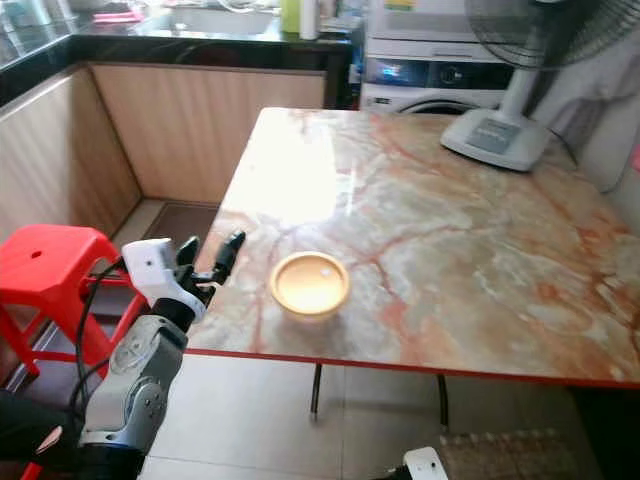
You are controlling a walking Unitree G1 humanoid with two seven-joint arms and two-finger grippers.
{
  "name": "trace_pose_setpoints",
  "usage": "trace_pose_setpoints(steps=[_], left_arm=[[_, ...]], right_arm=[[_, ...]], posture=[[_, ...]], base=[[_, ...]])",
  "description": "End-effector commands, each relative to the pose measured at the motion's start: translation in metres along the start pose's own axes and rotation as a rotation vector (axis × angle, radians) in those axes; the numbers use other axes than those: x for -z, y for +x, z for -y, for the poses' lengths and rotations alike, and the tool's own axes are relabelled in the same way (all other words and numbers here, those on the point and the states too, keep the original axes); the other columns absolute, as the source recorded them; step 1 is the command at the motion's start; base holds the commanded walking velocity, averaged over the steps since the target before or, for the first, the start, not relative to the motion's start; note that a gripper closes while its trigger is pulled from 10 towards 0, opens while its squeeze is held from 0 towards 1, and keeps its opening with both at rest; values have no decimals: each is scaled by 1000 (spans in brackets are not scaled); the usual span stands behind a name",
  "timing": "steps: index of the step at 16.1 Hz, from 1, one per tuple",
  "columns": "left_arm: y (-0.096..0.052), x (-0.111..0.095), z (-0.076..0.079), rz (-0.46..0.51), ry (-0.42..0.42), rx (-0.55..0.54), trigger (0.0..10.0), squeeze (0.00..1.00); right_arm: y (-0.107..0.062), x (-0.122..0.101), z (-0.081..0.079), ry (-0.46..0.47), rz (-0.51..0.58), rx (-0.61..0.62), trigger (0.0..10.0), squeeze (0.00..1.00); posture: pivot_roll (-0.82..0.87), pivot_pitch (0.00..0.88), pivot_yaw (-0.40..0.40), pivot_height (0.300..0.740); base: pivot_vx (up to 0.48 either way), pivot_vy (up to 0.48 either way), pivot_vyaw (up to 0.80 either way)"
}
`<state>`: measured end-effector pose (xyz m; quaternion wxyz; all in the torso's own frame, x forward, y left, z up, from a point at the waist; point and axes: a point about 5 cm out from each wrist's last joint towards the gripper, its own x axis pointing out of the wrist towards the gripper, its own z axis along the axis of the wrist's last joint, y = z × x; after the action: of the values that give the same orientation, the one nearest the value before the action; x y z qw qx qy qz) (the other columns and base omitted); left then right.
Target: Restocking fridge
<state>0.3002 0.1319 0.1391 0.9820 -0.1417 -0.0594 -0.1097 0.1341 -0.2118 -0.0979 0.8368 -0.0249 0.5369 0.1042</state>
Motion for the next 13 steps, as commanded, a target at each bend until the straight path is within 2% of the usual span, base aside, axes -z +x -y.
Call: trace_pose_setpoints(steps=[1, 3, 6, 12, 13], left_arm=[[1, -2, 1, 9, 34, -3, 10000, 0], [-2, -4, -4, 28, 65, -37, 10000, 0], [-3, -7, -9, 42, 91, -55, 10000, 0], [-2, -7, -4, 45, 120, -26, 10000, 0], [-2, -6, -3, 41, 109, -21, 10000, 0]], right_arm=[[0, -1, 0, -8, 3, 2, 10000, 0], [0, -1, 0, -6, 3, 1, 10000, 0], [0, -2, -1, -10, 4, -2, 10000, 0], [0, -2, 0, -8, 5, -1, 10000, 0], [0, -3, 0, -7, 6, -1, 10000, 0]], posture=[[48, 0, -15, 740], [49, 0, -16, 740], [55, 0, -18, 740], [51, 0, -18, 740], [52, 0, -19, 740]], base=[[0, 0, 0], [0, 0, 0], [0, -334, 0], [0, -386, 0], [0, 0, 0]])
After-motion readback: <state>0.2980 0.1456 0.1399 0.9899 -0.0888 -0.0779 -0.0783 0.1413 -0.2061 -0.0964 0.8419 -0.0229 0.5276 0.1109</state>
